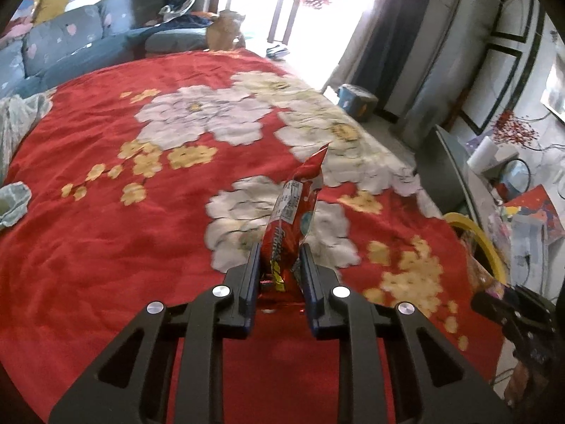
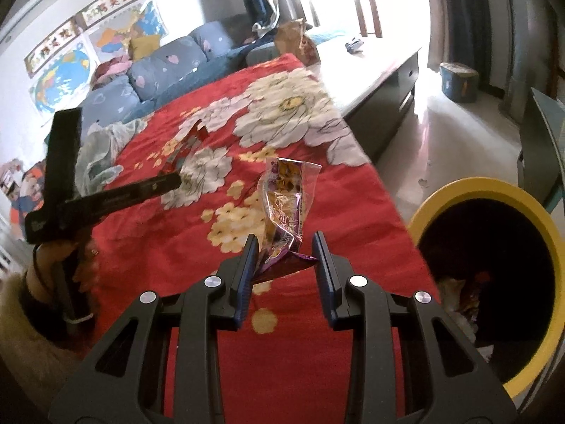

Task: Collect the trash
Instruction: 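Close the left gripper on the red chip bag while the right gripper grasps the clear wrapper, then carry the red chip bag and clear wrapper in both grippers over the bin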

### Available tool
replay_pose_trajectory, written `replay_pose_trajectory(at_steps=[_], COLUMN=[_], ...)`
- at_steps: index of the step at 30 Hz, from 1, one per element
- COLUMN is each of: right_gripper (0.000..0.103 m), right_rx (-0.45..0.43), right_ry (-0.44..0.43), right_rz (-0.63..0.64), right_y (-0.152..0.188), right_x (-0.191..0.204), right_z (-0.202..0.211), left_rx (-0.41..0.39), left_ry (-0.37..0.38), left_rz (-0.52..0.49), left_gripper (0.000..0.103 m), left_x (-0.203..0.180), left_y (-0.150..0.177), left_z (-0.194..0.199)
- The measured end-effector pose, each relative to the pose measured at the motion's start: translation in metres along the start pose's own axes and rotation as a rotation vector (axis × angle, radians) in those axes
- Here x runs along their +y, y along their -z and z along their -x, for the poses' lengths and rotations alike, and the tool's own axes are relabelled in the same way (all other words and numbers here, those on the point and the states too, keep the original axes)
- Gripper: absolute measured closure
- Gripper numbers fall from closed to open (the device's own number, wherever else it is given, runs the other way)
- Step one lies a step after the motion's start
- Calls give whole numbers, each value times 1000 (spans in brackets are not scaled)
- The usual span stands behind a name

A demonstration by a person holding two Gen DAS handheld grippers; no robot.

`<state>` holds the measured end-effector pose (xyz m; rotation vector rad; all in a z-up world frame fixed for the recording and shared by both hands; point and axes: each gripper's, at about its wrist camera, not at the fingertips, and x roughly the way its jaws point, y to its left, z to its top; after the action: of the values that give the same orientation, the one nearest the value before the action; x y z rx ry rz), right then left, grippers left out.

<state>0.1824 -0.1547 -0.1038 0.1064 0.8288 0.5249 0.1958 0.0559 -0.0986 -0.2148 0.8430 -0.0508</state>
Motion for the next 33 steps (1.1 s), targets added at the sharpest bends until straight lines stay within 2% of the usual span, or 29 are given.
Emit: replay_pose_trajectory(at_steps=[20,33], right_gripper=[78,78], right_rx=[-96,-136], right_ry=[92,147], right_rz=[-104,-176], right_y=[-14,-11], right_x=[-55,-89], right_z=[39,59], left_rx=[-51,-39], left_ry=[137,194], left_rz=[-155,-245], left_gripper=[82,82], left_x=[-82,-127], left_y=[3,11], left_z=[35,38])
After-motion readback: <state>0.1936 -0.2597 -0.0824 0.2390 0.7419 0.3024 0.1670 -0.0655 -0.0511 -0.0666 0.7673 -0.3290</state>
